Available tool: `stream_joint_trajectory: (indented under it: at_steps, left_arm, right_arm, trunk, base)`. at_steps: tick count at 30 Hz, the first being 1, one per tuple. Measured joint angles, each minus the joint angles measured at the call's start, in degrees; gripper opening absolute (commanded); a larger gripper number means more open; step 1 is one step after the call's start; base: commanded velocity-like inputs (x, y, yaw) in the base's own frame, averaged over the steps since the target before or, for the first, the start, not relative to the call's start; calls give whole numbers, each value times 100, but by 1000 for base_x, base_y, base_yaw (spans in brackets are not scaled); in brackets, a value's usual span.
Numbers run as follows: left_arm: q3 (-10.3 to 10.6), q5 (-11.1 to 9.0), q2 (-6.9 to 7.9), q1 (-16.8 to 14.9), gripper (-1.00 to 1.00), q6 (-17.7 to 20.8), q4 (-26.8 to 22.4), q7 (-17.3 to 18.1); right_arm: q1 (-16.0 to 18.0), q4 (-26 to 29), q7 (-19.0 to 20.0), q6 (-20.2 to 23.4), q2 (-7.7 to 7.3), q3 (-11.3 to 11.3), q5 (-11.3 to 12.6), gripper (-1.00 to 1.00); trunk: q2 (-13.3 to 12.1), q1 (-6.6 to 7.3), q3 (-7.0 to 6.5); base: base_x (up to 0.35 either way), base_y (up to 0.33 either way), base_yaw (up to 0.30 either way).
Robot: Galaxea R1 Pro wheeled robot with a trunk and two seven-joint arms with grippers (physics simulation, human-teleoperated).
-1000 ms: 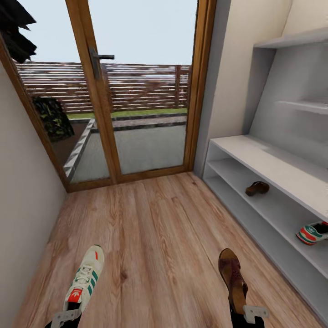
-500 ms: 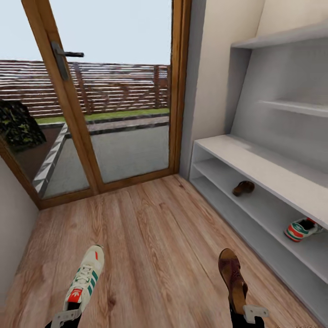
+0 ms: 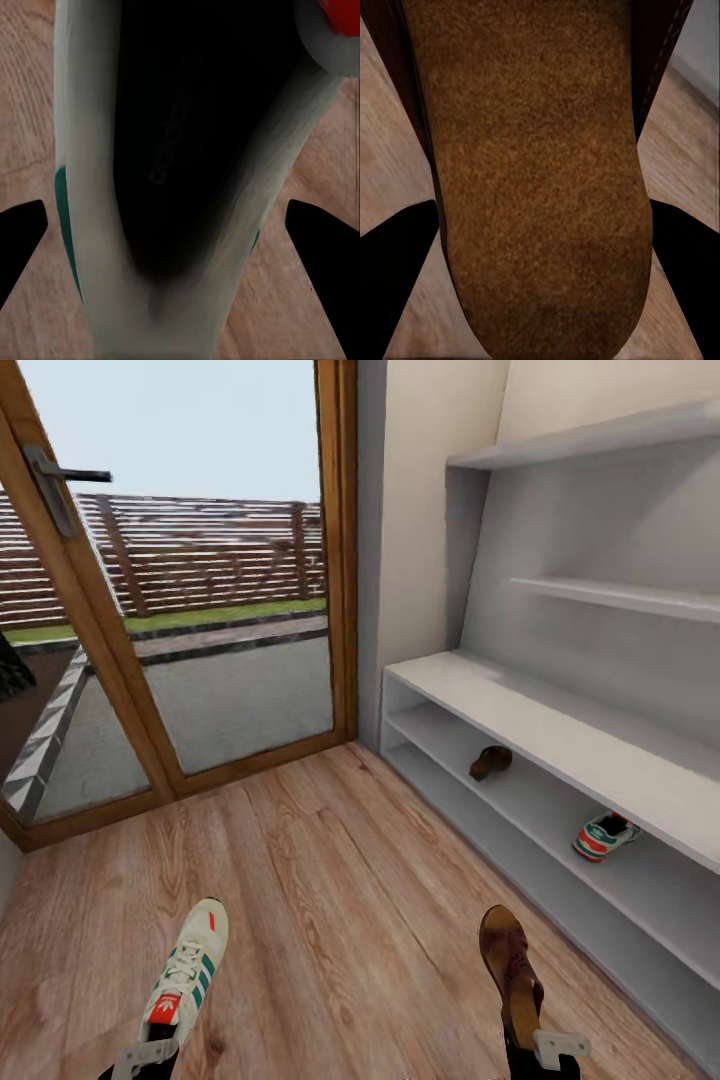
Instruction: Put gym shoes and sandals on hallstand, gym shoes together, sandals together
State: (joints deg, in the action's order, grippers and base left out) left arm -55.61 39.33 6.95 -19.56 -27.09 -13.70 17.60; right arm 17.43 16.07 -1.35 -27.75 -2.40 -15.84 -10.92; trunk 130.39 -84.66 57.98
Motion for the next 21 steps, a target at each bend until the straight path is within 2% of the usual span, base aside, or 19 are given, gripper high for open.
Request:
stream_joint_trajectory:
  at_steps: [4, 17, 21]
  left_arm:
    - [1, -4, 0, 0, -100, 0, -2, 1]
    - [0, -4, 0, 0, -100, 0, -2, 2]
    - [-1, -5, 0, 0, -100, 0, -1, 1]
  right_arm:
    - [0, 0, 0, 0, 0, -1, 1, -100]
    - [1, -1, 0, 1, 0, 1, 0, -100]
    - [0, 0, 0, 0, 0, 1, 0, -100]
  trunk:
    - [0, 0, 0]
    - [0, 0, 0]
    - [0, 0, 0]
  base:
    - [0, 92, -265]
    - [0, 279, -265]
    - [0, 129, -265]
